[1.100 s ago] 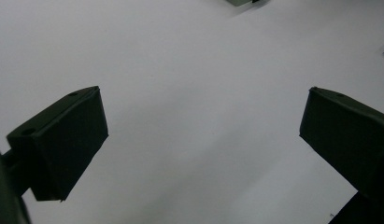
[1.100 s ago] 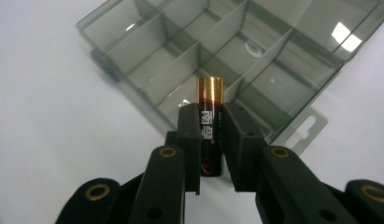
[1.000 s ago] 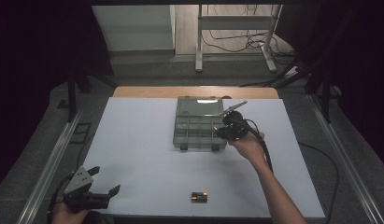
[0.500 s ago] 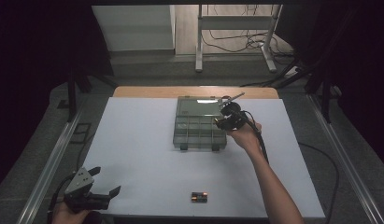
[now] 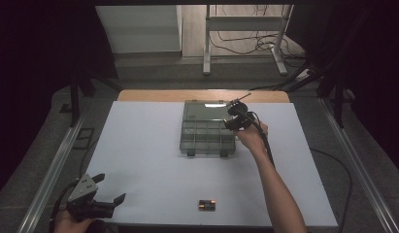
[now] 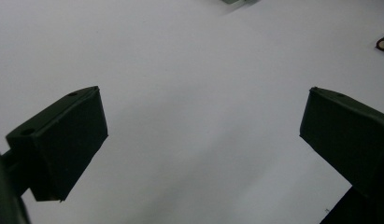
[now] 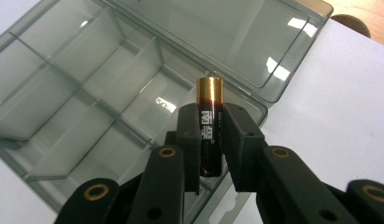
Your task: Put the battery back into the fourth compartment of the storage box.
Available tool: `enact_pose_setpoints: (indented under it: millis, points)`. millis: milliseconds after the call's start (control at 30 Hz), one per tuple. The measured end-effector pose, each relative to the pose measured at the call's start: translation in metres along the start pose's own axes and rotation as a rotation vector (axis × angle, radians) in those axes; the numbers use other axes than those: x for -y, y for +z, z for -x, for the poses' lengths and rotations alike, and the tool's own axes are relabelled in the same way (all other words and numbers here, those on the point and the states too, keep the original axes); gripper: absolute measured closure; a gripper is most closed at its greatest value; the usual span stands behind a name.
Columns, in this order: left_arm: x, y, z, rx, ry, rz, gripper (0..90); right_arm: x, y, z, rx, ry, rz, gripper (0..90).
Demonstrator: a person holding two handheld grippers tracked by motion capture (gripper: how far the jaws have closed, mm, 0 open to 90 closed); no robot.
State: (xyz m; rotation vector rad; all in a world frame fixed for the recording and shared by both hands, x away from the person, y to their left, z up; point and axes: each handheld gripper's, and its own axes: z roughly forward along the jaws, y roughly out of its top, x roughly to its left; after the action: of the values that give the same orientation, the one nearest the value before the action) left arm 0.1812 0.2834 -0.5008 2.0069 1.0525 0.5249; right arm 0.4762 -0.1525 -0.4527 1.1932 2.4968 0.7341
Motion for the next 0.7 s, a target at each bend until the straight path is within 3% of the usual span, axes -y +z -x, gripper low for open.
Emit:
enact_pose_setpoints:
  millis: [133,167,300,400,700]
  points:
    - [0.000,0.000,0.001,0.000,0.005,-0.001,1.5,0.000,0.003,0.000,0.009,-0.009,-0.003,73.1]
    - [0.000,0.000,0.001,0.000,0.008,-0.003,1.5,0.000,0.002,0.000,0.014,0.003,0.015,65.9]
    - [0.000,0.000,0.001,-0.002,0.014,-0.006,1.6,0.001,-0.004,0.000,0.006,0.006,0.030,58.6]
    - [-0.001,0.001,0.002,-0.005,0.022,-0.010,1.7,0.006,-0.014,-0.005,0.014,-0.024,0.058,49.0]
    - [-0.001,0.002,0.004,-0.010,0.034,-0.020,2.0,0.025,-0.032,-0.016,-0.034,-0.064,0.097,26.4]
